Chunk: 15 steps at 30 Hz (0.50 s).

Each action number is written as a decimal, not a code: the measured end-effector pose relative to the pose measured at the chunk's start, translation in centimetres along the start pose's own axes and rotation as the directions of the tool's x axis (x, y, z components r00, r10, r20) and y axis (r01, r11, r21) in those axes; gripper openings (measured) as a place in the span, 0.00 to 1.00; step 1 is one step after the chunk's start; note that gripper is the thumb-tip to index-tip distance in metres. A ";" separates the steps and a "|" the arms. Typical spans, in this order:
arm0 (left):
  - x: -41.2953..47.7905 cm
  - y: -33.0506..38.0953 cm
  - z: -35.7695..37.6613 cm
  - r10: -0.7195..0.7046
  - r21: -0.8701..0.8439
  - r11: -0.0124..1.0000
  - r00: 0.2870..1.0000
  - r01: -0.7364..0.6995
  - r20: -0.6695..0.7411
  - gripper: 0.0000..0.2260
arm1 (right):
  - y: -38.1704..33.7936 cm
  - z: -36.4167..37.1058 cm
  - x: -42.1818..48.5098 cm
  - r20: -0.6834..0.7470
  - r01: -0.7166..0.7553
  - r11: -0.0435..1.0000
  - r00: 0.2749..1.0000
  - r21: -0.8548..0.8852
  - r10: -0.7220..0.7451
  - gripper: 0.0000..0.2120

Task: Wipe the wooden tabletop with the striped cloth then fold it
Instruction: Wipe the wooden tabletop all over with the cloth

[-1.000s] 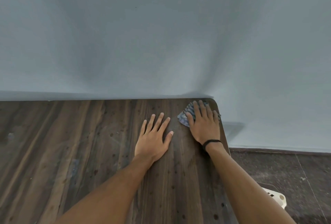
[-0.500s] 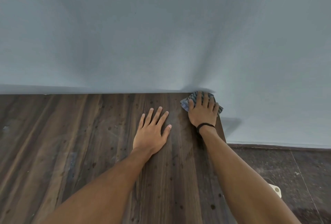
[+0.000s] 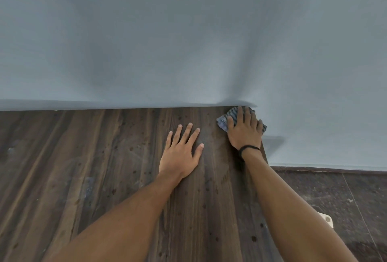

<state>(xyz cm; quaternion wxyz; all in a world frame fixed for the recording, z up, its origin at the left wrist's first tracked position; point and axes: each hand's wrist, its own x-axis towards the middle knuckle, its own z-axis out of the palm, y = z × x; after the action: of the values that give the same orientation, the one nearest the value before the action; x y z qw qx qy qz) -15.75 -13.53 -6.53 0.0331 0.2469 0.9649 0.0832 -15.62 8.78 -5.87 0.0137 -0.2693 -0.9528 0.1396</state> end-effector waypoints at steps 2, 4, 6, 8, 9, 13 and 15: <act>-0.2 0.0 0.1 0.001 0.005 1.000 1.000 -0.001 0.009 0.28 | -1.4 0.5 0.1 0.037 0.026 1.000 0.999 -0.014 -0.025 0.31; -0.4 0.2 0.2 0.007 -0.005 1.000 1.000 -0.007 0.007 0.28 | -0.8 0.7 -0.6 0.034 0.192 0.981 0.981 -0.037 -0.191 0.31; -0.3 0.2 0.2 0.005 -0.004 1.000 1.000 -0.005 0.000 0.28 | 0.6 0.3 -0.6 0.005 0.188 0.981 0.982 -0.036 -0.188 0.31; -0.1 0.0 0.1 0.004 0.001 1.000 1.000 -0.004 -0.002 0.28 | 0.1 0.2 0.9 -0.027 0.043 0.999 0.999 -0.001 -0.043 0.31; -0.1 -0.1 0.1 0.004 0.003 1.000 1.000 -0.004 0.002 0.28 | -0.8 0.3 1.5 -0.011 -0.023 0.999 1.000 0.024 0.023 0.31; -0.3 0.1 0.3 0.008 -0.013 1.000 1.000 -0.008 0.005 0.28 | -0.4 0.8 0.1 -0.006 0.161 0.987 0.987 -0.022 -0.161 0.31; -0.2 0.0 0.2 0.005 -0.020 1.000 1.000 -0.005 -0.002 0.28 | 1.2 0.2 -0.3 -0.045 0.128 0.992 0.991 -0.002 -0.128 0.30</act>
<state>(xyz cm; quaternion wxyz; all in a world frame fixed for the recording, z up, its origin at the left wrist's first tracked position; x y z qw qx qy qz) -15.54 -13.55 -6.73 0.0344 0.2489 0.9634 0.0930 -14.78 9.61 -6.41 0.0442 -0.2108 -0.9675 0.1326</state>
